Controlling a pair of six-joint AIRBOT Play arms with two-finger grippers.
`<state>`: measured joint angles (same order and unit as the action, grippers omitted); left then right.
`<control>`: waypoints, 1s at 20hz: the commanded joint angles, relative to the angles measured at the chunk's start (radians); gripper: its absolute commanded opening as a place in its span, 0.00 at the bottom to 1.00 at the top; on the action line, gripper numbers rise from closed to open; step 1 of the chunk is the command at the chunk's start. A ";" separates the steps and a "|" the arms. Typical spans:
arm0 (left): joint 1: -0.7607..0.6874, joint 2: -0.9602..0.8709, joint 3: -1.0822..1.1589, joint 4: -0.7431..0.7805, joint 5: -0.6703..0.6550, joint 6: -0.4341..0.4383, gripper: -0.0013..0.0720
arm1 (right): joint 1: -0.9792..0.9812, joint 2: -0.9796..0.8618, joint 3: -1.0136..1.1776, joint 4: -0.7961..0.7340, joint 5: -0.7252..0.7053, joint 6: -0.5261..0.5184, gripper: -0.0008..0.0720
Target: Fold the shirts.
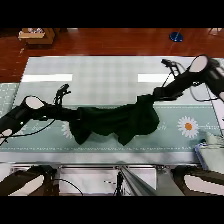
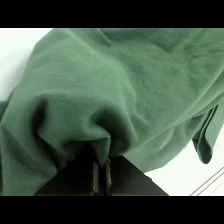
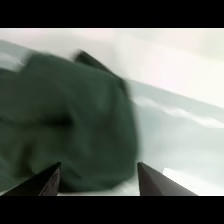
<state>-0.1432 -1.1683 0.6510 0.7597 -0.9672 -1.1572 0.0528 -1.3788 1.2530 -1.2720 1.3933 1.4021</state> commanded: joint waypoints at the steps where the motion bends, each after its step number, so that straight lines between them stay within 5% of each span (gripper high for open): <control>1: 0.000 -0.006 0.016 0.000 -0.001 0.006 0.07 | -0.089 0.092 -0.011 -0.070 0.094 0.005 0.75; 7: 0.000 -0.006 0.016 0.000 -0.005 0.006 0.07 | -0.056 0.260 -0.435 0.351 -0.051 -0.047 0.75; 12: 0.000 -0.006 0.016 0.000 -0.012 0.006 0.07 | 0.159 0.261 -0.571 0.376 -0.344 -0.023 0.84; 20: 0.000 -0.006 0.016 0.000 -0.012 0.006 0.07 | 0.280 0.097 -0.571 0.465 -0.482 -0.015 0.82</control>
<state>-0.1432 -1.1732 0.6659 0.7597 -0.9791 -1.1515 0.2916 -1.2377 0.6884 -0.8539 0.9771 1.3952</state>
